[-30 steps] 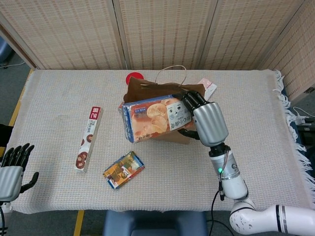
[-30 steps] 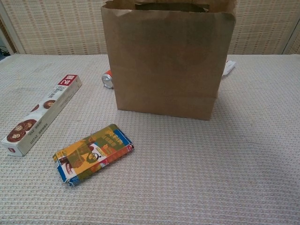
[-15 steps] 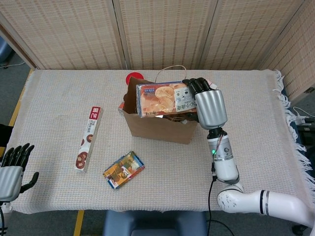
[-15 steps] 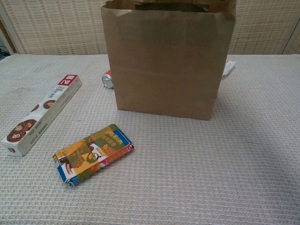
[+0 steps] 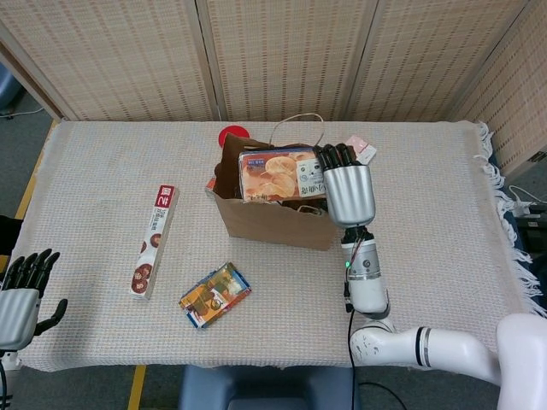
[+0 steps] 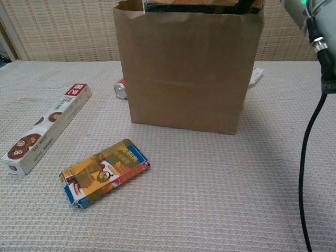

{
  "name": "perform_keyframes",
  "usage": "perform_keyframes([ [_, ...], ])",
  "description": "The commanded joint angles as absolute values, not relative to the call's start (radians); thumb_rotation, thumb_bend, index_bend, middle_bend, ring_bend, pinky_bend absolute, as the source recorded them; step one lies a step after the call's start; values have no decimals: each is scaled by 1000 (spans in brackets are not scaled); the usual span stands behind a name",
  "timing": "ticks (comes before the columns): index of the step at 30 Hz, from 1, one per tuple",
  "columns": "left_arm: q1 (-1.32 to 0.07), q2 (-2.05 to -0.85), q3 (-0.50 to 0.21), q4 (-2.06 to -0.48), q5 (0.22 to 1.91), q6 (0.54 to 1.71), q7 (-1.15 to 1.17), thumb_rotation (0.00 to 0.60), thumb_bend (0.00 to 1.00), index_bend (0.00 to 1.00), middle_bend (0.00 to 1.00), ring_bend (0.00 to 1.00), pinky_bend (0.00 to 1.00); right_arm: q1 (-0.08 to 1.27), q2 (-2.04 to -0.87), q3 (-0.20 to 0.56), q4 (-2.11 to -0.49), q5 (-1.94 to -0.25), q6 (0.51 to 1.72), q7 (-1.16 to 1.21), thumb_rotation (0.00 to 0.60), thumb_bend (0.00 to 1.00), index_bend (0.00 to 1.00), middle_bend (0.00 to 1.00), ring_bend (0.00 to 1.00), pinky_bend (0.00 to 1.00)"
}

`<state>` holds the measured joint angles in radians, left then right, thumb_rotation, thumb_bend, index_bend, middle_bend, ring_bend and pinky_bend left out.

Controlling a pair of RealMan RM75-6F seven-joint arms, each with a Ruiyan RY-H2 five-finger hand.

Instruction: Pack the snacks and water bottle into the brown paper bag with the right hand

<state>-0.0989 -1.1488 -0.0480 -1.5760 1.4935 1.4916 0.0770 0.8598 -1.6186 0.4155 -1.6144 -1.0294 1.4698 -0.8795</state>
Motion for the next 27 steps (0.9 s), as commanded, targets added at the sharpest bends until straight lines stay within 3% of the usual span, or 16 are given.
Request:
perform_keyframes([
  [1, -99, -1149, -48, -1576, 1494, 1491, 76, 600, 372, 0, 0, 0, 0, 858, -1627, 413, -1625, -988, 1472, -919, 600, 321, 513, 552, 537, 664],
  [3, -99, -1148, -48, -1575, 1494, 1491, 76, 600, 372, 0, 0, 0, 0, 853, -1617, 413, -1650, -955, 1456, -930, 600, 321, 365, 480, 414, 580],
  [6, -99, -1149, -47, -1575, 1495, 1492, 77, 600, 372, 0, 0, 0, 0, 849, -1602, 423, -1686, -891, 1446, -969, 600, 264, 55, 258, 187, 413],
  [7, -99, -1149, -48, -1576, 1495, 1492, 77, 600, 372, 0, 0, 0, 0, 849, -1598, 428, -1694, -882, 1445, -972, 600, 228, 9, 207, 142, 368],
  [10, -99, -1149, -48, -1576, 1494, 1492, 79, 600, 371, 0, 0, 0, 0, 847, -1585, 435, -1709, -889, 1448, -952, 600, 186, 0, 151, 99, 312],
  [21, -99, -1149, -49, -1579, 1490, 1491, 85, 600, 372, 0, 0, 0, 0, 794, -1480, 431, -1852, -928, 1465, -869, 600, 168, 0, 145, 94, 269],
  [27, -98, -1149, -49, -1580, 1489, 1492, 87, 600, 371, 0, 0, 0, 0, 678, -1349, 329, -2008, -1065, 1486, -756, 600, 168, 0, 145, 93, 239],
])
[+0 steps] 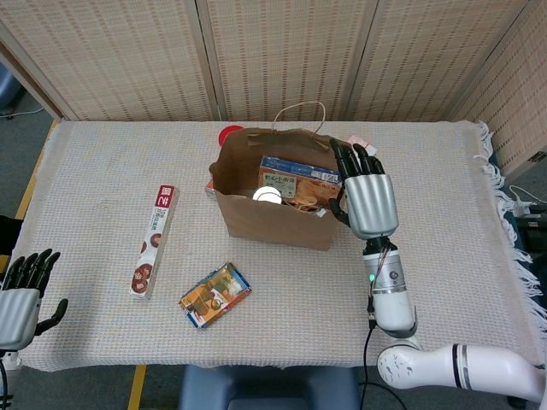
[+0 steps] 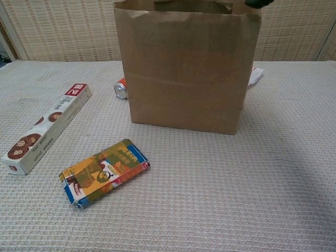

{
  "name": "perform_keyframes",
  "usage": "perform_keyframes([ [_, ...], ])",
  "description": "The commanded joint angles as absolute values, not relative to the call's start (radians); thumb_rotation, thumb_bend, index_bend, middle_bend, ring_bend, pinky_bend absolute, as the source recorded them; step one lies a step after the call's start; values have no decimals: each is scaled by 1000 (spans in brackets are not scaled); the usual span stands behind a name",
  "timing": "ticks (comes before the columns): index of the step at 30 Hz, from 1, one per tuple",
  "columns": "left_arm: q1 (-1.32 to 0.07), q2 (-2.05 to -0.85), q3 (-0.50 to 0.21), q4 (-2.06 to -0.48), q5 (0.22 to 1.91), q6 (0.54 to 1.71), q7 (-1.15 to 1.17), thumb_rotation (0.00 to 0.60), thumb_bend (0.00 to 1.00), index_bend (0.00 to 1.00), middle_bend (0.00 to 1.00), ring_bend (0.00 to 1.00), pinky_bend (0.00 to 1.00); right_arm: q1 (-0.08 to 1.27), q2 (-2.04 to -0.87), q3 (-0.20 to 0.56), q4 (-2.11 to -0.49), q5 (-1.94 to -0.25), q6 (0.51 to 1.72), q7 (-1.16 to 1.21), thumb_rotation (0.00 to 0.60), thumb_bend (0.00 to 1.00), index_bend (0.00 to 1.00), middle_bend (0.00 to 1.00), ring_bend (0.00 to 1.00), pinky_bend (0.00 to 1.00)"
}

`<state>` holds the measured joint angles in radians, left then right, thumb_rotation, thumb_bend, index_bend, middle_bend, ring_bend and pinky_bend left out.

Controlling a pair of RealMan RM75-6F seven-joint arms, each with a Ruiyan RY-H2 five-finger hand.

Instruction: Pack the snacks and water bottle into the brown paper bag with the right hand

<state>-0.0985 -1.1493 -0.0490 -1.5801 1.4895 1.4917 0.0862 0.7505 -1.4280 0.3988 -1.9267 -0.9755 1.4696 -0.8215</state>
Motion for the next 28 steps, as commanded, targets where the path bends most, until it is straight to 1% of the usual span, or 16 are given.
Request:
perform_keyframes([
  [1, -98, -1149, -49, -1580, 1489, 1492, 87, 600, 371, 0, 0, 0, 0, 641, -1308, 287, -2036, -1119, 1494, -727, 600, 168, 0, 145, 93, 231],
  [4, -98, -1150, -49, -1581, 1489, 1493, 90, 600, 373, 0, 0, 0, 0, 549, -1219, 181, -2063, -1265, 1527, -651, 600, 155, 0, 145, 86, 210],
  [6, -98, -1150, -49, -1582, 1488, 1493, 94, 600, 372, 0, 0, 0, 0, 476, -1165, 97, -2043, -1380, 1567, -587, 600, 139, 0, 144, 74, 189],
  [8, -97, -1151, -50, -1584, 1487, 1494, 99, 600, 372, 0, 0, 0, 0, 404, -1128, 21, -1998, -1468, 1609, -522, 600, 127, 0, 133, 55, 160],
  [12, -96, -1153, -51, -1587, 1485, 1496, 111, 600, 373, 0, 0, 0, 0, 295, -1104, -74, -1878, -1545, 1665, -412, 600, 96, 0, 90, 9, 93],
  [17, -96, -1154, -51, -1588, 1484, 1497, 113, 600, 372, 0, 0, 0, 0, 250, -1108, -104, -1815, -1561, 1681, -357, 600, 48, 0, 24, 0, 35],
  [19, -96, -1155, -52, -1587, 1483, 1498, 116, 600, 372, 0, 0, 0, 0, 205, -1124, -129, -1732, -1570, 1698, -302, 600, 43, 0, 1, 0, 5],
  [20, -96, -1156, -53, -1587, 1481, 1498, 118, 600, 372, 0, 0, 0, 0, 178, -1155, -133, -1635, -1570, 1714, -287, 600, 44, 0, 0, 0, 1],
  [23, -95, -1156, -53, -1589, 1480, 1499, 123, 600, 372, 0, 0, 0, 0, 154, -1189, -127, -1547, -1565, 1704, -273, 600, 41, 0, 0, 0, 0],
  [28, -94, -1156, -53, -1590, 1480, 1499, 122, 600, 372, 0, 0, 0, 0, 144, -1199, -98, -1533, -1560, 1687, -252, 600, 39, 0, 0, 0, 0],
])
